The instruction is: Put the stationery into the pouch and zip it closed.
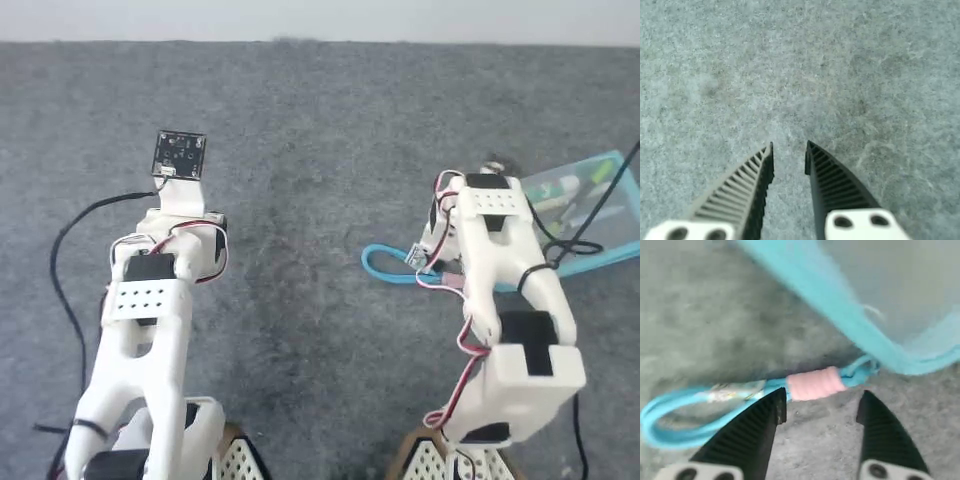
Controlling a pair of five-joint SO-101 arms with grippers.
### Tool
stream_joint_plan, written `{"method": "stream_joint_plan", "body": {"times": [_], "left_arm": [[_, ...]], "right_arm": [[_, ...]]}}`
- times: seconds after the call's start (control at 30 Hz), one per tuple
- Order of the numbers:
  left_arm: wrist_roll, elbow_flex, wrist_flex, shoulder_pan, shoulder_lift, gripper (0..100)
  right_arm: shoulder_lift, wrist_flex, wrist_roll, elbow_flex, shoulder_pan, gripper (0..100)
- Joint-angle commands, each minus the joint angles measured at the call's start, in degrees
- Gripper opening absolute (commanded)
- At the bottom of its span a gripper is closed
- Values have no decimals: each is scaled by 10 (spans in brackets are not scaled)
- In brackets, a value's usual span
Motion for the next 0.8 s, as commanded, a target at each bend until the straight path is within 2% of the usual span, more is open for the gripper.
{"method": "stream_joint_plan", "body": {"times": [0.0, 0.13, 0.33, 0.5, 0.67, 0.77], "left_arm": [[8, -8, -17, -3, -22, 104], [8, -8, -17, -3, -22, 104], [8, -8, -17, -3, -22, 104], [8, -8, -17, -3, -22, 104], [8, -7, -17, -3, -22, 104], [8, -7, -17, -3, -22, 104]], "right_arm": [[7, 0, -26, -25, 9, 252], [29, 2, -49, -27, 9, 252], [58, 7, -142, -59, 8, 247], [98, 7, -154, -98, 13, 157], [118, 8, -97, -122, 15, 87], [109, 9, -11, -134, 36, 2]]}}
